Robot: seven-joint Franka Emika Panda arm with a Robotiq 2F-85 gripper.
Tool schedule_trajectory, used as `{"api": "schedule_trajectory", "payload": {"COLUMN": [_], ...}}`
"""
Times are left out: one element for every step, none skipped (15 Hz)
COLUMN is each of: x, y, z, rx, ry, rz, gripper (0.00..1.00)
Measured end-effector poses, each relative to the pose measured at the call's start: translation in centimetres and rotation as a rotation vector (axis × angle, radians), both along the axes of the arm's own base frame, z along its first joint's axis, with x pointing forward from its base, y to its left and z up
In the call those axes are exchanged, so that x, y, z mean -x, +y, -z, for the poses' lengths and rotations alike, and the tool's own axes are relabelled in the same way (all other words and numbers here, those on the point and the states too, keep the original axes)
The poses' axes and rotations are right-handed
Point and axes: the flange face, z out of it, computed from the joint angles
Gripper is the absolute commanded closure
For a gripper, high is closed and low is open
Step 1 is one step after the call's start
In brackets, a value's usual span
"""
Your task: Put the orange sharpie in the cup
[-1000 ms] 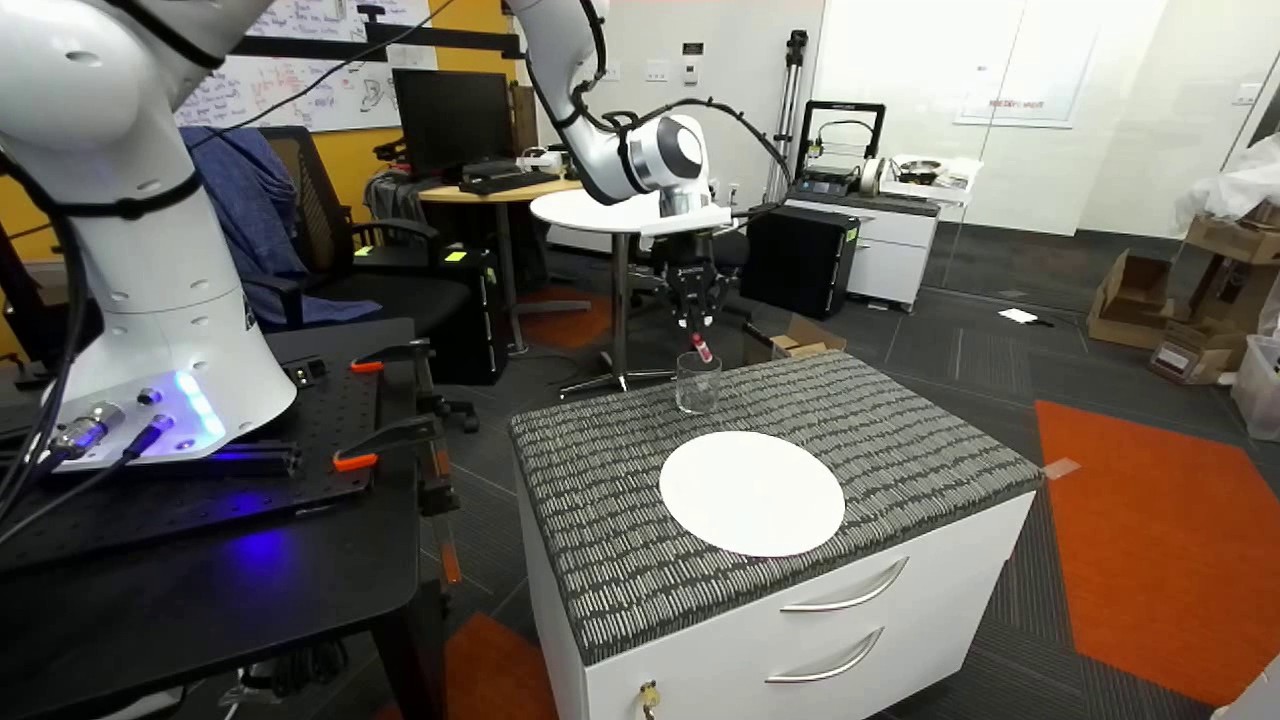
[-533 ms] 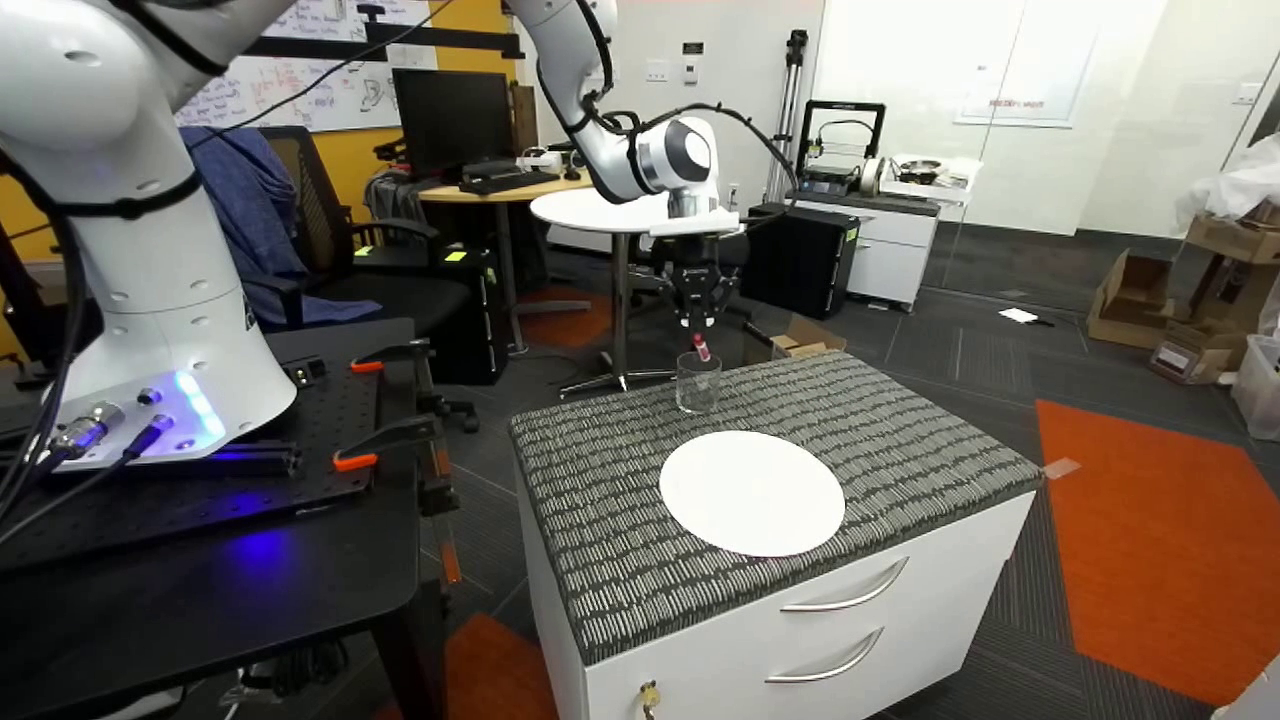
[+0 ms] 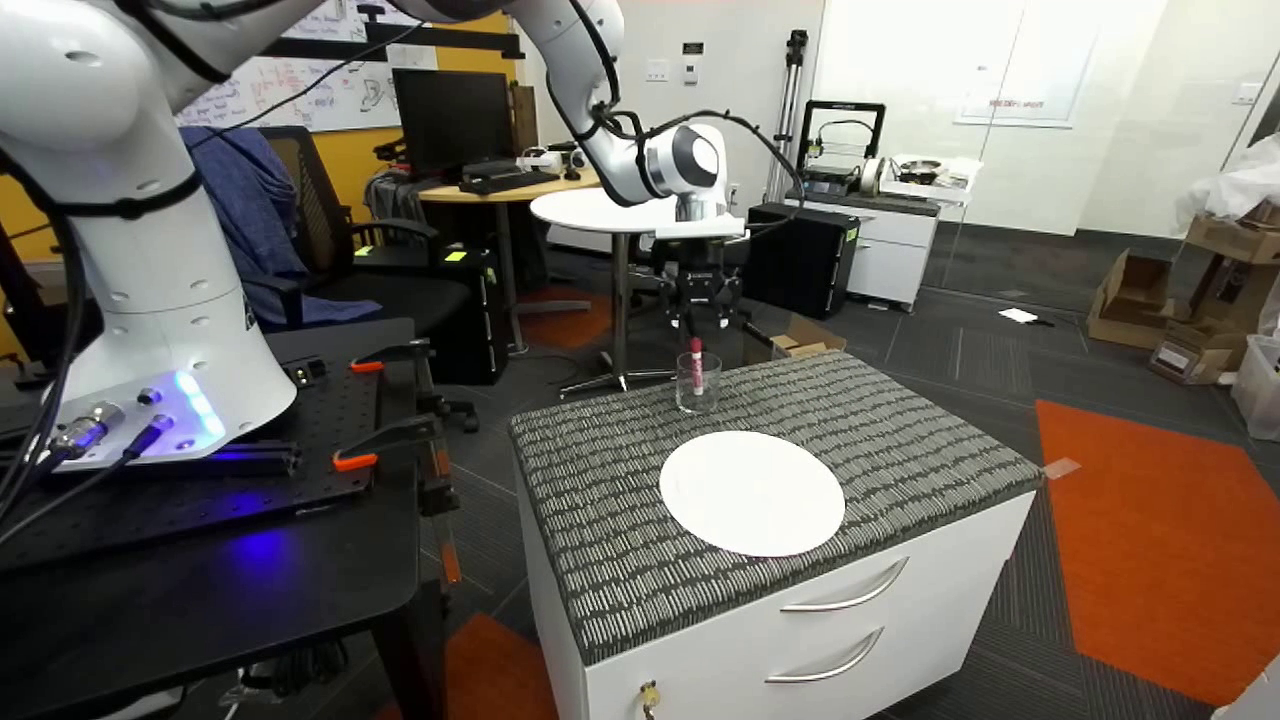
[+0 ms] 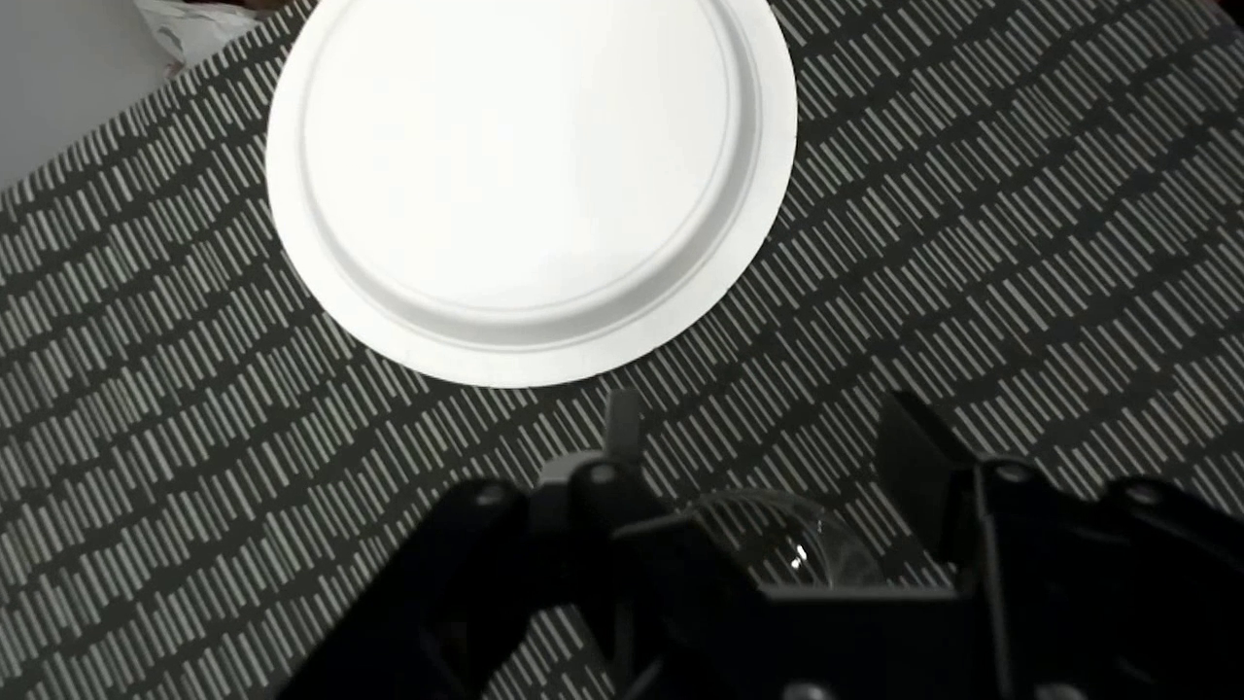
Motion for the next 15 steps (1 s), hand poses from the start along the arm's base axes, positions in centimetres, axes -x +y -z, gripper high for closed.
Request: {"api": "schedule_trajectory", "payload": {"x": [-0.1,-0.3,-0.4,-0.5,-0.6,-0.8,-0.9,-0.9,-0.9,-0.8,-0.6,-0.3,0.0,0.3,0.6], "y": [0.0,0.0,-0.1,-0.4,-0.7,-1.1,-1.5,-2.0,-2.6,-3.3,-3.9,-4.6,-5.3,-5.9,-6.5], "z": [-0.1,-0.2,-0.3,-0.5,-0.7,-1.1,-1.5,-2.0,-2.5,-3.0,-3.5,-4.0,-4.4,-4.8,-5.1], "rx": [-0.002,-0.002,0.0,0.004,0.01,0.017,0.023,0.028,0.032,0.032,0.03,0.025,0.018,0.007,-0.008], "ry": [-0.003,-0.007,-0.012,-0.02,-0.033,-0.048,-0.068,-0.091,-0.117,-0.146,-0.177,-0.21,-0.244,-0.283,-0.321], "rz": [0.003,0.005,0.011,0.022,0.039,0.06,0.086,0.113,0.142,0.17,0.2,0.229,0.257,0.289,0.317], "gripper": [0.0,0.0,0.0,0.0,0.0,0.0,0.0,0.0,0.0,0.0,0.0,0.0,0.0,0.0,0.0]}}
